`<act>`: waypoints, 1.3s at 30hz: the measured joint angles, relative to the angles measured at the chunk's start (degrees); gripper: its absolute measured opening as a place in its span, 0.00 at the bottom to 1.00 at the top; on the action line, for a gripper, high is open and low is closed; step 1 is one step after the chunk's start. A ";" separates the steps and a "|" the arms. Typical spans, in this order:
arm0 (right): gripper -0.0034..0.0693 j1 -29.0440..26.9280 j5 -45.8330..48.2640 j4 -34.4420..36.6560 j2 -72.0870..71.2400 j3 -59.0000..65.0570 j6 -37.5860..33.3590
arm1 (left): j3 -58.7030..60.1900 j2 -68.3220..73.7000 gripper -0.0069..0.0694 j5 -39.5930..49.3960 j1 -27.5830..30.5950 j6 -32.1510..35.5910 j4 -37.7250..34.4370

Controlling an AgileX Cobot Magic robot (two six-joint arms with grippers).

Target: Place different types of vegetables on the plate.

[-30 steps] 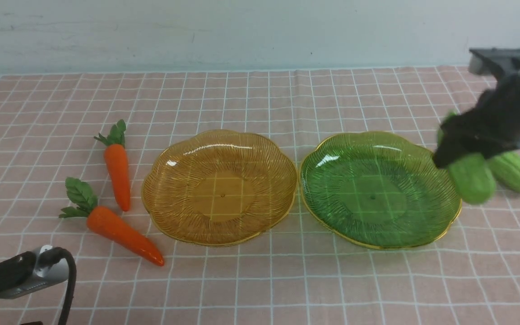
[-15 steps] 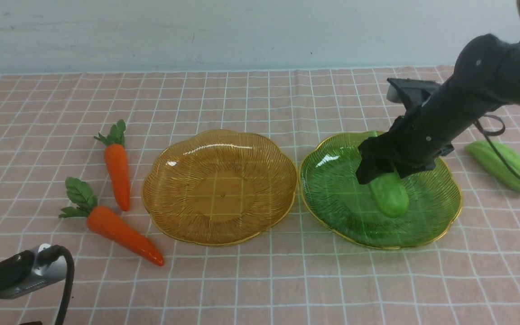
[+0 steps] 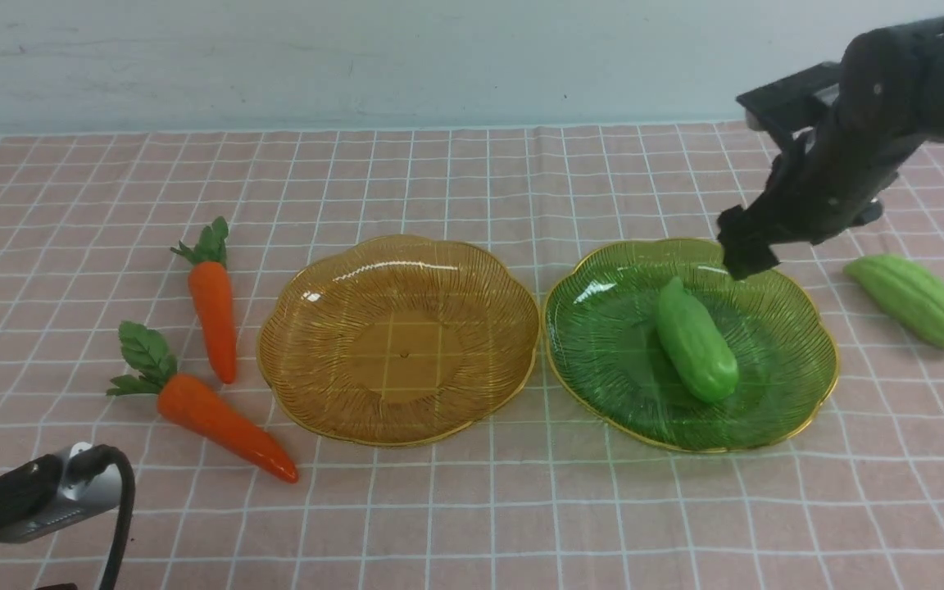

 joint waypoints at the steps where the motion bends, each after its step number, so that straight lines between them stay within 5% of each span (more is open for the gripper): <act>1: 1.00 -0.26 -0.49 -2.78 0.00 0.00 0.98 | 0.00 0.00 0.54 0.00 0.00 -0.05 0.00; 8: 0.99 -6.60 -3.09 -17.02 0.00 -0.07 11.18 | 0.00 0.00 0.54 0.00 0.00 -2.25 0.00; 25: 0.94 -11.92 -2.79 -13.96 7.96 -0.18 14.21 | 0.00 0.00 0.54 0.00 0.00 -3.23 0.00; 31: 0.77 -11.97 -0.61 -11.18 10.38 -0.44 13.38 | 0.00 0.00 0.54 0.00 0.00 -3.23 0.00; 33: 0.57 -11.97 2.75 -9.71 10.67 -2.54 12.90 | 0.00 0.00 0.54 0.00 0.00 -3.23 0.00; 39: 0.59 -11.97 14.06 -6.82 10.69 -12.88 12.47 | 0.00 0.00 0.54 0.00 0.00 -3.41 0.00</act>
